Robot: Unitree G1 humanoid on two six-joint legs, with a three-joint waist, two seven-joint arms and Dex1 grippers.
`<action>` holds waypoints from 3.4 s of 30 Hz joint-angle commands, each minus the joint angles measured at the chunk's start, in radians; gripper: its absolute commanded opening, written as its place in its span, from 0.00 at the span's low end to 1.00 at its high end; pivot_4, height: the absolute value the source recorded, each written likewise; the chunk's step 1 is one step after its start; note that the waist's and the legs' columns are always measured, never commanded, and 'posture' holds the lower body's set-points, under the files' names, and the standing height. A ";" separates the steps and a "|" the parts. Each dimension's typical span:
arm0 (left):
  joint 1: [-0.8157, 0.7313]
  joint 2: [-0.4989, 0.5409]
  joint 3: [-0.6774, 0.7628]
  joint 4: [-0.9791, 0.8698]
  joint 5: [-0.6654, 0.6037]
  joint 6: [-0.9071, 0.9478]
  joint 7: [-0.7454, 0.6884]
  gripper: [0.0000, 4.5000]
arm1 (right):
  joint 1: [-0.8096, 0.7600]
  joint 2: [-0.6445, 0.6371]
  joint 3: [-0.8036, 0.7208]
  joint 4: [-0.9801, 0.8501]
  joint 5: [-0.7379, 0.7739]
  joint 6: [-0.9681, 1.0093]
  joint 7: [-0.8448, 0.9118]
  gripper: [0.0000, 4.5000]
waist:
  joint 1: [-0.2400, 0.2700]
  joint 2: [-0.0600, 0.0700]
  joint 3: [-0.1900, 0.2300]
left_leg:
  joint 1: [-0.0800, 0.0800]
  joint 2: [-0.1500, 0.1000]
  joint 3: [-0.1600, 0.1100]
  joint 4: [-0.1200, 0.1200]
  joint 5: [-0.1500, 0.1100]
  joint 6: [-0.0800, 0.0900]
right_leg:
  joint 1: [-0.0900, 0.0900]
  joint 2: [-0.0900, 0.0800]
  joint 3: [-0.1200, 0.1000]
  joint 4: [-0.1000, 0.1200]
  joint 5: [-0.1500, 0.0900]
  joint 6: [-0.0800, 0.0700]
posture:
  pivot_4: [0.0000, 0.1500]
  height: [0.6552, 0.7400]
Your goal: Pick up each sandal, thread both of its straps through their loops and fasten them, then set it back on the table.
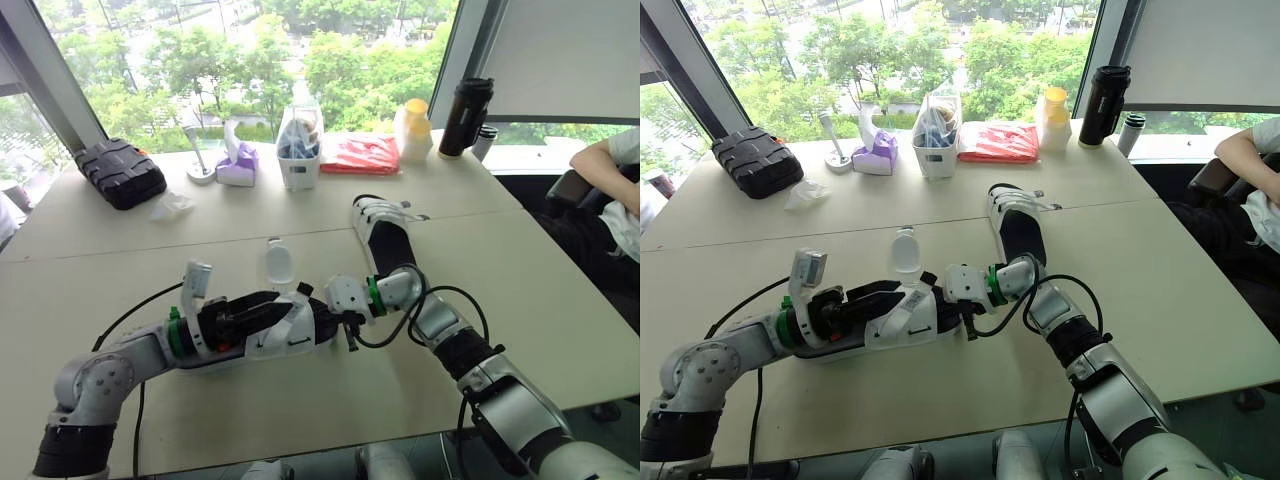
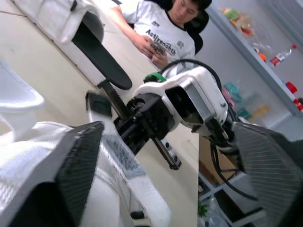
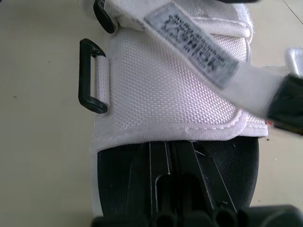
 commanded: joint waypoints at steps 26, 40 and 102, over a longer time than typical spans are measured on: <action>-0.472 0.167 -0.366 0.284 0.513 -0.106 -0.347 0.99 | 0.026 -0.018 0.049 0.076 -0.084 0.024 -0.022 0.00 | -0.003 -0.001 0.000 | 0.000 -0.002 0.000 -0.002 0.003 -0.005 | -0.001 0.001 -0.001 0.001 -0.001 0.003 | 1.00 1.00; -0.536 0.081 -0.455 0.413 0.652 -0.139 -0.475 0.99 | 0.029 -0.022 0.054 0.076 -0.092 0.019 -0.039 0.00 | -0.002 -0.001 0.000 | 0.000 -0.002 -0.001 -0.002 0.003 -0.005 | -0.001 0.001 -0.001 0.002 -0.001 0.003 | 1.00 1.00; -0.206 0.039 -0.015 0.052 0.457 -0.145 -0.300 0.01 | 0.026 -0.018 0.061 0.089 -0.095 0.004 -0.045 0.00 | -0.003 -0.001 -0.001 | 0.001 0.001 -0.002 -0.001 0.004 -0.005 | -0.001 0.001 -0.001 0.003 0.001 0.000 | 1.00 1.00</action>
